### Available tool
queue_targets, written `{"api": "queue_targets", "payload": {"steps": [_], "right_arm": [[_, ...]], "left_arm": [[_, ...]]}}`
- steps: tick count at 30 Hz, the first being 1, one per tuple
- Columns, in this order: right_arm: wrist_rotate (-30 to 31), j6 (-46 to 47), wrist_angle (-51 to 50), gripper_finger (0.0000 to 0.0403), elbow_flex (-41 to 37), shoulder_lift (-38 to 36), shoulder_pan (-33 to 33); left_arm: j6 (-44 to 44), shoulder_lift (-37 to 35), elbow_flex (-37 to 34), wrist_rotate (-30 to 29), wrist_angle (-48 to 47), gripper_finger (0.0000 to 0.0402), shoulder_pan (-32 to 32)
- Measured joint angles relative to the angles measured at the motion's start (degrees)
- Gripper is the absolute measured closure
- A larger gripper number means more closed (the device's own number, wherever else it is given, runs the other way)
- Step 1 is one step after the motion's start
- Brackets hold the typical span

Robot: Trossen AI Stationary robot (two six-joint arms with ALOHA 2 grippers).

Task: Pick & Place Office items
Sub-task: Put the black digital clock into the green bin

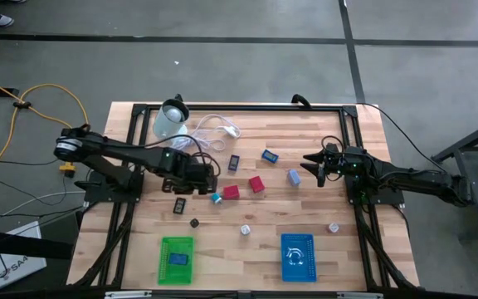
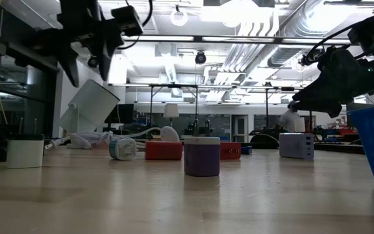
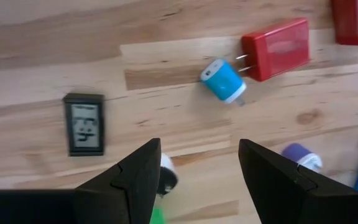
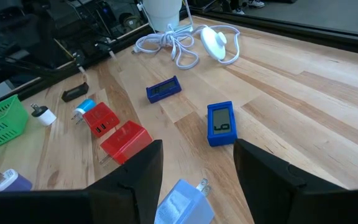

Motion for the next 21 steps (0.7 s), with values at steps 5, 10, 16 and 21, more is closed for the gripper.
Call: {"api": "queue_targets", "payload": {"steps": [5,10,16,21], "right_arm": [[0.0,0.0,0.0,0.0219,0.0,0.0,0.0],[0.0,0.0,0.0,0.0219,0.0,0.0,0.0],[0.0,0.0,0.0,0.0219,0.0,0.0,0.0],[0.0,0.0,0.0,0.0219,0.0,0.0,0.0]], "left_arm": [[-0.3,-1.6,0.0,-1.5,-3.3,0.0192,-1.9],[-3.0,-3.0,0.0,-2.0,-6.7,0.0192,-4.4],[-6.0,-4.3,0.0,-2.3,-9.9,0.0192,-7.8],[-8.4,-5.4,0.0,-2.7,-12.5,0.0192,-10.1]]}}
